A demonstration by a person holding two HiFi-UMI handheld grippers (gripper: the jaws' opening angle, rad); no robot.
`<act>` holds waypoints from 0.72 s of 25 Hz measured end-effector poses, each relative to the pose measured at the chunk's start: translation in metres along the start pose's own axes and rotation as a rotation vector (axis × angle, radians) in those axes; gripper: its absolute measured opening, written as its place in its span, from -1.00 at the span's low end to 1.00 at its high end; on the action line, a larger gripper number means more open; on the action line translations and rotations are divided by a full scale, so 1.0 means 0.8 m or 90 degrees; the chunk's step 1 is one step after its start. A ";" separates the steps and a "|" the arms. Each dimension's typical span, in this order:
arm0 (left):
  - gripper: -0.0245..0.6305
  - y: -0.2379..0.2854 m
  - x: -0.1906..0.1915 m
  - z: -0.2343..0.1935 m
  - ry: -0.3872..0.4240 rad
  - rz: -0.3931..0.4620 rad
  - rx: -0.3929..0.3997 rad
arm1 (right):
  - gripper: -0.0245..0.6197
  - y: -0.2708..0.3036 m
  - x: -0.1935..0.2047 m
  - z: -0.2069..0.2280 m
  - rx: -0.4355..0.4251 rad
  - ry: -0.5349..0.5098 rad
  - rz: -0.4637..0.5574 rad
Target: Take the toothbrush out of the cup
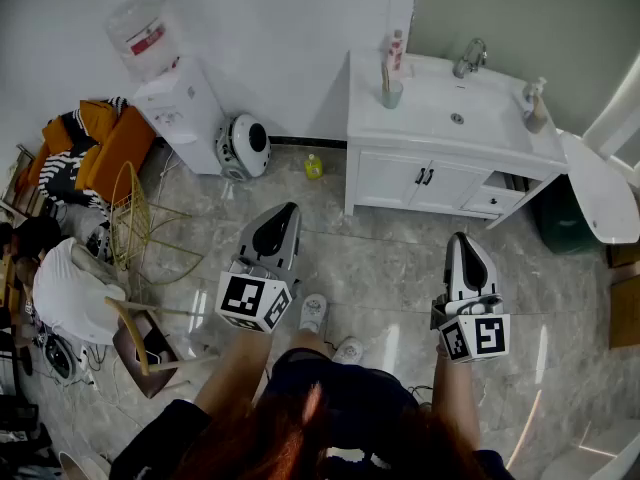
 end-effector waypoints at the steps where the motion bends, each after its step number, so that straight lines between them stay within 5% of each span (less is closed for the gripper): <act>1: -0.85 -0.002 0.000 0.000 -0.002 0.000 -0.001 | -0.88 -0.001 -0.001 -0.001 0.000 -0.001 0.000; 12: -0.85 -0.021 -0.007 0.009 -0.001 0.006 0.001 | -0.88 -0.015 -0.011 -0.010 -0.008 0.028 0.030; 18: -0.85 -0.015 -0.013 0.015 0.002 0.015 0.010 | -0.55 -0.009 -0.001 -0.005 -0.029 0.046 0.004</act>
Point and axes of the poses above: the fingertips, and each gripper's own axes: y forward along the fingers, z to its right, x out of its underside, the point moved 8 cm from there along -y, backward along the fingers, and after that the axes turned 4 degrees about x, right-handed, at the moved point
